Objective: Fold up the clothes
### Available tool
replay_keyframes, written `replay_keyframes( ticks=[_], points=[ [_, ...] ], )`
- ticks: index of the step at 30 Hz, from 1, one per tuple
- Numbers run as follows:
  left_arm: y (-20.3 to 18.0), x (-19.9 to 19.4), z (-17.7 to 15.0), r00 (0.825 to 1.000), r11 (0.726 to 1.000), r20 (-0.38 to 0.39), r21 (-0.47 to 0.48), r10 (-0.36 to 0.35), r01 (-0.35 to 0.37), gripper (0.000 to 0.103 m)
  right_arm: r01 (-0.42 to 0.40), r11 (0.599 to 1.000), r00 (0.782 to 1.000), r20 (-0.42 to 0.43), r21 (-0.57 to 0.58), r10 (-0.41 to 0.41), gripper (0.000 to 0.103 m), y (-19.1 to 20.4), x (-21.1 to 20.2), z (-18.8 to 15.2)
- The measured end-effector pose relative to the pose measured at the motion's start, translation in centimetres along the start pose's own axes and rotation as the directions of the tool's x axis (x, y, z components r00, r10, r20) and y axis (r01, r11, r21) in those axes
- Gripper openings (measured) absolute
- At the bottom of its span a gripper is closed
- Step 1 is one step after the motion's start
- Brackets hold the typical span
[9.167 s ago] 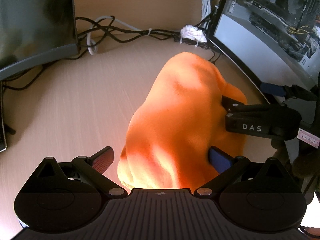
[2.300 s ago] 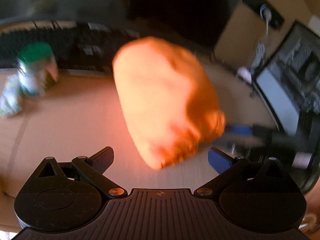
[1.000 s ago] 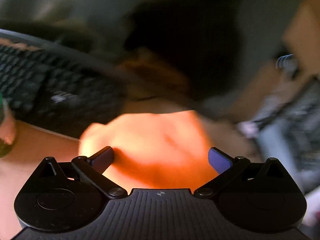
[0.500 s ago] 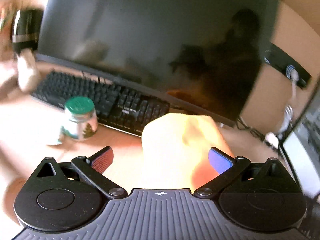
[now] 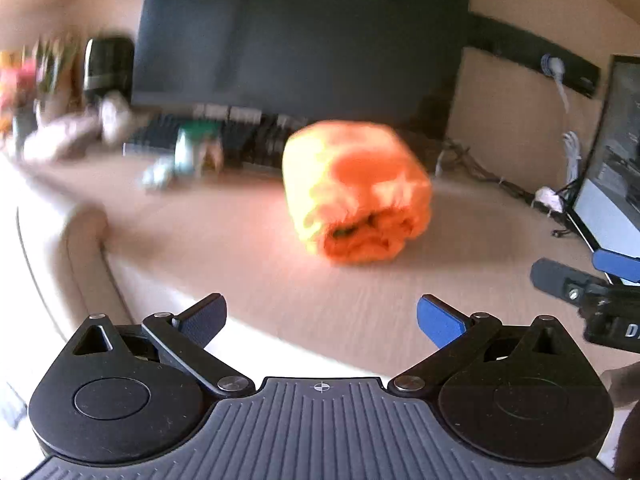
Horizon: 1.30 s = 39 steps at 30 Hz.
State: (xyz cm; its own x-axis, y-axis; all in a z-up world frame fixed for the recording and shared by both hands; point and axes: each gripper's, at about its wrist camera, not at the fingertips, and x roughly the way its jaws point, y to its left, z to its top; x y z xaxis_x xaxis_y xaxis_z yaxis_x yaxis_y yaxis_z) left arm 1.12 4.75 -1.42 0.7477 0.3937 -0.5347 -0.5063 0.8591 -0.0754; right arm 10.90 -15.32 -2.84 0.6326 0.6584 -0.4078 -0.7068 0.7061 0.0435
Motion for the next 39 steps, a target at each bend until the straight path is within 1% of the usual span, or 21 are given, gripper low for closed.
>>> replay_keyframes(
  ticks=[2, 6, 8, 11, 13, 16, 20, 30, 35, 39],
  points=[
    [-0.3, -0.9, 0.3, 0.999, 0.999, 0.047, 0.023, 0.027, -0.028, 0.103, 0.010, 0.999, 1.000, 0.009, 0.042, -0.011, 0.103, -0.2, -0.2, -0.3],
    [-0.6, -2.3, -0.1, 0.998, 1.000, 0.066, 0.020, 0.020, -0.021, 0.103, -0.003, 0.998, 1.000, 0.004, 0.062, 0.002, 0.103, -0.1, -0.6, -0.8],
    [-0.8, -2.3, -0.3, 0.998, 0.999, 0.056, 0.019, 0.025, -0.026, 0.103, -0.002, 0.999, 1.000, 0.025, 0.051, 0.000, 0.103, 0.0, -1.0, -0.8],
    [-1.0, -2.2, -0.2, 0.999, 1.000, 0.040, 0.015, 0.003, -0.004, 0.103, 0.006, 0.999, 0.999, 0.039, 0.047, -0.008, 0.103, -0.1, -1.3, -0.7],
    [-1.3, -2.3, -0.1, 0.999, 1.000, 0.052, 0.026, -0.002, 0.000, 0.103, 0.012, 0.998, 0.999, 0.041, 0.054, -0.014, 0.103, -0.3, -1.3, -0.6],
    [-1.7, -2.4, -0.2, 0.999, 0.999, 0.054, 0.044, -0.006, 0.003, 0.103, 0.010, 0.998, 0.999, 0.033, 0.063, -0.012, 0.103, -0.5, -1.1, -0.7],
    [-1.7, -2.0, -0.4, 1.000, 0.999, 0.022, 0.032, -0.009, 0.008, 0.103, -0.002, 0.998, 1.000, 0.021, 0.067, 0.000, 0.103, -0.6, -0.9, -1.0],
    [-1.7, -1.6, -1.1, 1.000, 1.000, -0.013, 0.013, 0.011, -0.011, 0.103, -0.029, 0.997, 1.000, 0.001, 0.075, 0.029, 0.103, -0.8, -0.5, -1.5],
    [-1.6, -1.5, -0.8, 1.000, 1.000, -0.006, 0.014, 0.015, -0.015, 0.103, -0.032, 0.996, 0.999, 0.004, 0.085, 0.031, 0.103, -0.8, -0.5, -1.4],
    [-1.8, -1.3, -0.8, 1.000, 1.000, -0.014, 0.025, 0.002, -0.002, 0.103, -0.026, 0.995, 1.000, 0.000, 0.091, 0.026, 0.103, -0.9, -0.4, -1.4]
  ],
)
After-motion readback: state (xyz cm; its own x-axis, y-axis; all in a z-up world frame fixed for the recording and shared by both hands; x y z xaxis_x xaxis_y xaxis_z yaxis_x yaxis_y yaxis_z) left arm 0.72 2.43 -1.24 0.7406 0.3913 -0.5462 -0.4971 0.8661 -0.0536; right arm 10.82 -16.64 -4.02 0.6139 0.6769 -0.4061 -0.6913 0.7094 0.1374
